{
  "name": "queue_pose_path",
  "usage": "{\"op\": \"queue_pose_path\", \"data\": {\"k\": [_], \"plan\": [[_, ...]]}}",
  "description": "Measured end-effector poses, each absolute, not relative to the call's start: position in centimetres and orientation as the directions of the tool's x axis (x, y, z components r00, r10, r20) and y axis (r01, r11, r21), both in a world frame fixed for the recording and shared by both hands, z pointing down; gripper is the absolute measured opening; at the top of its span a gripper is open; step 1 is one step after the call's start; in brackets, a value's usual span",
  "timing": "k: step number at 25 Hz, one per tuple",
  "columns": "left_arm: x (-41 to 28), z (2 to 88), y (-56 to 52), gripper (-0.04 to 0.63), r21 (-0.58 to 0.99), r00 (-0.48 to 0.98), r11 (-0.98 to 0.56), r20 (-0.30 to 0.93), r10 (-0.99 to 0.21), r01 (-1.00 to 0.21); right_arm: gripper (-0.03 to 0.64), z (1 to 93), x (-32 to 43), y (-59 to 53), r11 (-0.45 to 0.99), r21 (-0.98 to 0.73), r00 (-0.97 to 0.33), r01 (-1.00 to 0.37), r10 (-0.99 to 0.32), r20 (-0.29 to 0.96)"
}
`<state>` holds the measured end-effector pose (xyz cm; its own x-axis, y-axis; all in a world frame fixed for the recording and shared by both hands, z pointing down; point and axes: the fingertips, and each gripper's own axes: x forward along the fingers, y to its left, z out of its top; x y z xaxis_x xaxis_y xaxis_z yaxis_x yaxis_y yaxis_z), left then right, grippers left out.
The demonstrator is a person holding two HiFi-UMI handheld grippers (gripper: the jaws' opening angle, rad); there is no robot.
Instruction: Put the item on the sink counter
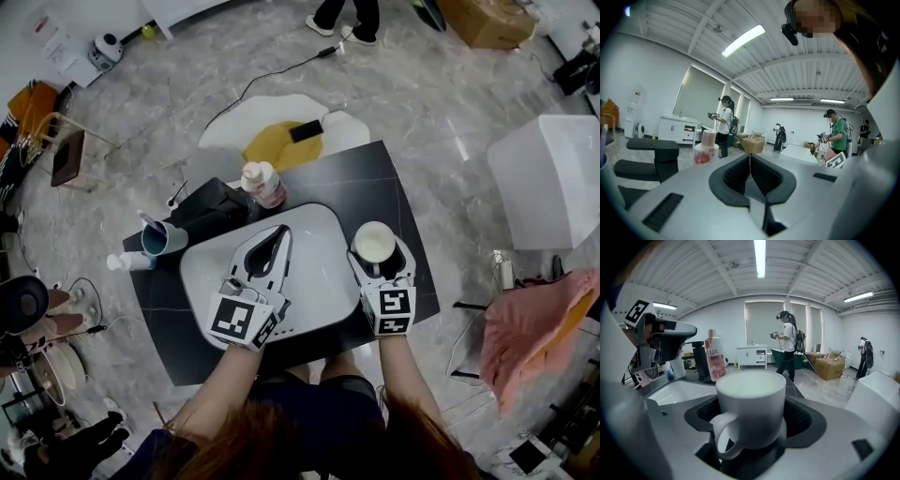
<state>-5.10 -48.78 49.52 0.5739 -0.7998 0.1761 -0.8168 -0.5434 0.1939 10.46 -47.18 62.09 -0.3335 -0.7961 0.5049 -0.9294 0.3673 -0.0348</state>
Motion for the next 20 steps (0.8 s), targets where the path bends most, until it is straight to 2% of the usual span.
{"op": "queue_pose_path", "data": {"k": [13,20], "plan": [[-4.7,49.7,-48.2,0.023,0.186,0.569,-0.540,0.185,-0.801,-0.821,0.428,63.8,11.1,-47.6,0.337,-0.055,-0.314,-0.940,-0.789,0.528],[-4.9,48.8,-47.3,0.023,0.172,0.569,-0.544,0.186,-0.801,-0.821,0.462,60.8,11.2,-47.5,0.329,-0.129,-0.350,-0.935,-0.809,0.473]]}}
